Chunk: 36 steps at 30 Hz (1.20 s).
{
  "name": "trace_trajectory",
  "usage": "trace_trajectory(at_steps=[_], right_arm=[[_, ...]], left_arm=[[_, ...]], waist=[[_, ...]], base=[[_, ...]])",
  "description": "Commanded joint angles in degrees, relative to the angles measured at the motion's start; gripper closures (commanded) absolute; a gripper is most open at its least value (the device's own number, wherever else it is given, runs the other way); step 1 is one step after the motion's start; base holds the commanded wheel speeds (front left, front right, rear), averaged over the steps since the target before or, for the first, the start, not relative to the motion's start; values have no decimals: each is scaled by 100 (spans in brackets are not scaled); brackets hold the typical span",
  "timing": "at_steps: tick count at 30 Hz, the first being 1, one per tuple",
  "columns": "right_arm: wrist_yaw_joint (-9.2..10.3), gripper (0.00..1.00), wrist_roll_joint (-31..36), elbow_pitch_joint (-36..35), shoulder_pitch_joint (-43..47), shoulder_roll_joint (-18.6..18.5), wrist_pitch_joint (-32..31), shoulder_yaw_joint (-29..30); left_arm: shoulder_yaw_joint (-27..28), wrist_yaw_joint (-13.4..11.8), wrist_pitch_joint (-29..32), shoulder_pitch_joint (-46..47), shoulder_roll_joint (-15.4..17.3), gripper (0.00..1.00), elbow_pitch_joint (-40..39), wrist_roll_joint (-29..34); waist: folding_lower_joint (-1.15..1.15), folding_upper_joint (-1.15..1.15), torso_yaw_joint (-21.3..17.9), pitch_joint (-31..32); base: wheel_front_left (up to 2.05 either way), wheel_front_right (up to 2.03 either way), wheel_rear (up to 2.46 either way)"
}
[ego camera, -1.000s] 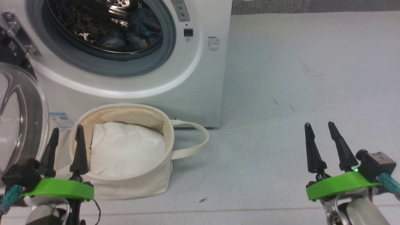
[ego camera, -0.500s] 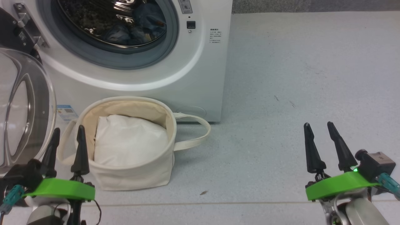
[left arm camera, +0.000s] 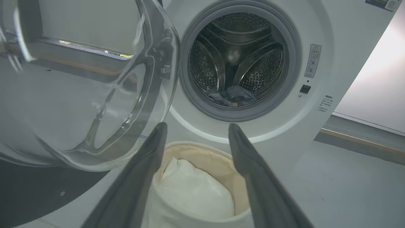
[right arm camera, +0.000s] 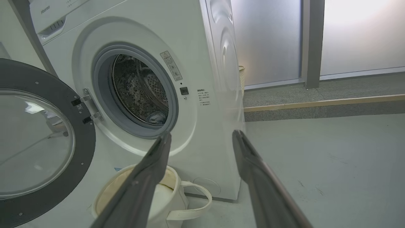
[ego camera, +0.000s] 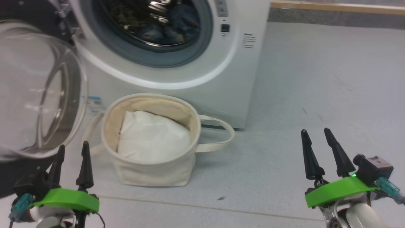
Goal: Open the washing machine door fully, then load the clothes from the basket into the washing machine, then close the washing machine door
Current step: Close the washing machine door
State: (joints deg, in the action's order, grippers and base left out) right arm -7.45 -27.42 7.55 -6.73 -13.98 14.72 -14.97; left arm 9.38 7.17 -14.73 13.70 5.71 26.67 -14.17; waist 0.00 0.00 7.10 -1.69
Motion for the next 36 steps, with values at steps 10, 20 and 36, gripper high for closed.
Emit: trace_trajectory(at_steps=[10,20,36], right_arm=[[-3,0,-69,-118,-124,-139,28,-196],[-3,0,-81,-88,-123,-135,28,-260],[-3,0,-261,138,-948,-220,28,-996]], left_arm=[[355,32,-27,31,29,0,-236,383],[424,32,-27,-46,-3,0,-283,504],[736,32,-27,-284,-118,0,-752,425]], waist=[[0,0,1114,141],[0,0,1837,250],[0,0,2344,-92]], base=[[0,0,0],[0,0,0],[0,0,0]])
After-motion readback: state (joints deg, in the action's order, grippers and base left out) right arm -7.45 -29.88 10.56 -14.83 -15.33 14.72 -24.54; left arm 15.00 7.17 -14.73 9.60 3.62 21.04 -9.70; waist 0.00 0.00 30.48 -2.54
